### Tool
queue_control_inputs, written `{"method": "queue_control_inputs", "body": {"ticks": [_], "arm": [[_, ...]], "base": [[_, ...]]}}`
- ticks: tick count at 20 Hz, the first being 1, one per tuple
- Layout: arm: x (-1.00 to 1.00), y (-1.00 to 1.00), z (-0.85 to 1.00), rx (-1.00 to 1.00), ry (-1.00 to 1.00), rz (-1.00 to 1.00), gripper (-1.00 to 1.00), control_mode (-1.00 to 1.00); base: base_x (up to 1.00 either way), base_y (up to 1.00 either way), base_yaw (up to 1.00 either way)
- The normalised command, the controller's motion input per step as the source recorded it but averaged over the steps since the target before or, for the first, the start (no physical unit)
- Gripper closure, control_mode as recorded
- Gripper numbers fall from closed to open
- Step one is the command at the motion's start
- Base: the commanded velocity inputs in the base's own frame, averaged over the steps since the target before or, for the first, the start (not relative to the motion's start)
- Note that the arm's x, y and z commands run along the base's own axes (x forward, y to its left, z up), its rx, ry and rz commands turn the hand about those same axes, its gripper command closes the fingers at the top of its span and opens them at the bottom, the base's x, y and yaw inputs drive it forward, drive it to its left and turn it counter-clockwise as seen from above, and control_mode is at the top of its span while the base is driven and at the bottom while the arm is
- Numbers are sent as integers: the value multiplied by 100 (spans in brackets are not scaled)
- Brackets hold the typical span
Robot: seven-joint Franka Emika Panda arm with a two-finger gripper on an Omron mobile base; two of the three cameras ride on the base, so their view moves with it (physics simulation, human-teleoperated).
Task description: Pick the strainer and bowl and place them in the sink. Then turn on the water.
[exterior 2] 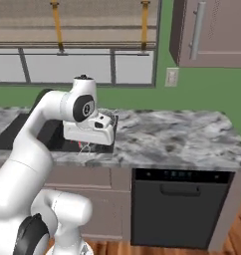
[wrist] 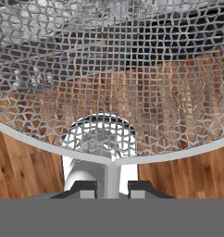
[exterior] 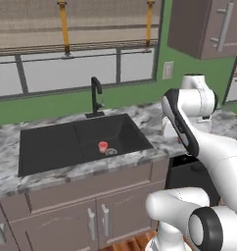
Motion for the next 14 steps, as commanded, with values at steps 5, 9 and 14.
{"method": "queue_control_inputs", "body": {"ticks": [5, 9, 14], "arm": [[0, 0, 0, 0, 0, 0, 100, 100], [0, 0, 0, 0, 0, 0, 100, 100], [0, 0, 0, 0, 0, 0, 100, 100]], "base": [[38, 9, 30], [34, 14, 11], [45, 35, 7]]}}
